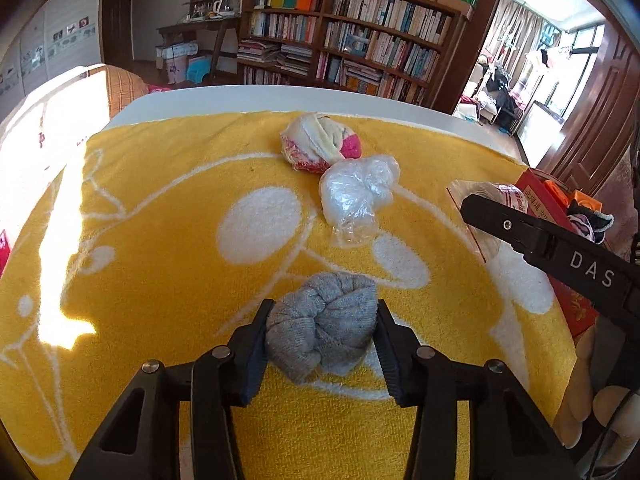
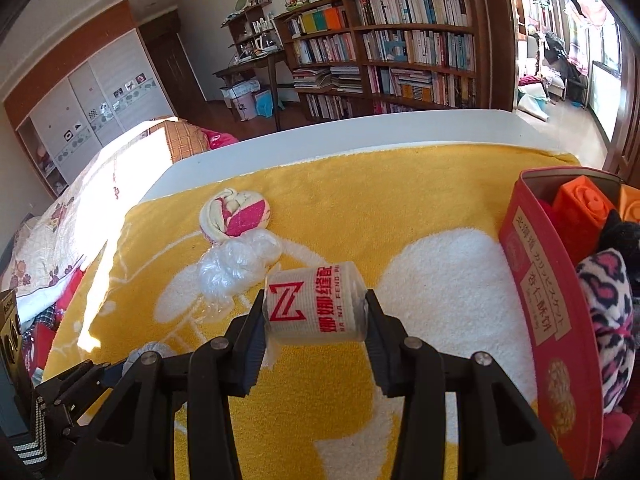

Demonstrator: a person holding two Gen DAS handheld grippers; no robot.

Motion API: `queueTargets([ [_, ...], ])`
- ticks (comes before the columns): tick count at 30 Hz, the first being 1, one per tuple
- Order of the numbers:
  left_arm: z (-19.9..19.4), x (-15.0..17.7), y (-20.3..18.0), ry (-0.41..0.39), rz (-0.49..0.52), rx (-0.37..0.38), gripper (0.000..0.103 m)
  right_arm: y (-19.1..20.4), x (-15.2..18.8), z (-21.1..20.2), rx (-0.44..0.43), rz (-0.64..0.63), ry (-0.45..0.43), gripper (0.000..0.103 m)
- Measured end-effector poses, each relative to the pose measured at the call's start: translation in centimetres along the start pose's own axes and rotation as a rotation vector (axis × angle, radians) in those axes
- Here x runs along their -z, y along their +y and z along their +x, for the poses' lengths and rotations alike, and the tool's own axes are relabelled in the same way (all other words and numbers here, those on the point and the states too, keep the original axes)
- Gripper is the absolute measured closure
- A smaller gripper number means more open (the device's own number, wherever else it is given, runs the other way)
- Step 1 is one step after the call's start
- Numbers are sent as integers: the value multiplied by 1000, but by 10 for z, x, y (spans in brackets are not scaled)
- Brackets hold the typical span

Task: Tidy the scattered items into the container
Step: 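Carry the grey sock and white cup into the tin and release both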

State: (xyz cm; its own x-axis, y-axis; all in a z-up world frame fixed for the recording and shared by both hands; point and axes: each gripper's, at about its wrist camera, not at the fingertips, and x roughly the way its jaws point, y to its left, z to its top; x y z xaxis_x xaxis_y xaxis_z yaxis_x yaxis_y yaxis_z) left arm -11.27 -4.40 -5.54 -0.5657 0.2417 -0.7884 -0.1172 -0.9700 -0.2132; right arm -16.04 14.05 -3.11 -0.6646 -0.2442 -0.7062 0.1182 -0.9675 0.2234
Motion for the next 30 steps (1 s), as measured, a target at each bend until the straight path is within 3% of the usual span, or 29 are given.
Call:
queueTargets([
  [5,-12,-5,11,-40,-47,11,55,9,-1,-18,1,-33,-63,55],
  [15,-32,-10,0,-94,-39,68,55,-7,-7,-61,-8,11,-149,55],
  [22,-41,-11,-36,-104,30,105,55,-58,2,-114,50,73,-227,55],
  [30,-49,-12,-100,-92,130,183,55,-148,16,-156,178,200,-283,55],
])
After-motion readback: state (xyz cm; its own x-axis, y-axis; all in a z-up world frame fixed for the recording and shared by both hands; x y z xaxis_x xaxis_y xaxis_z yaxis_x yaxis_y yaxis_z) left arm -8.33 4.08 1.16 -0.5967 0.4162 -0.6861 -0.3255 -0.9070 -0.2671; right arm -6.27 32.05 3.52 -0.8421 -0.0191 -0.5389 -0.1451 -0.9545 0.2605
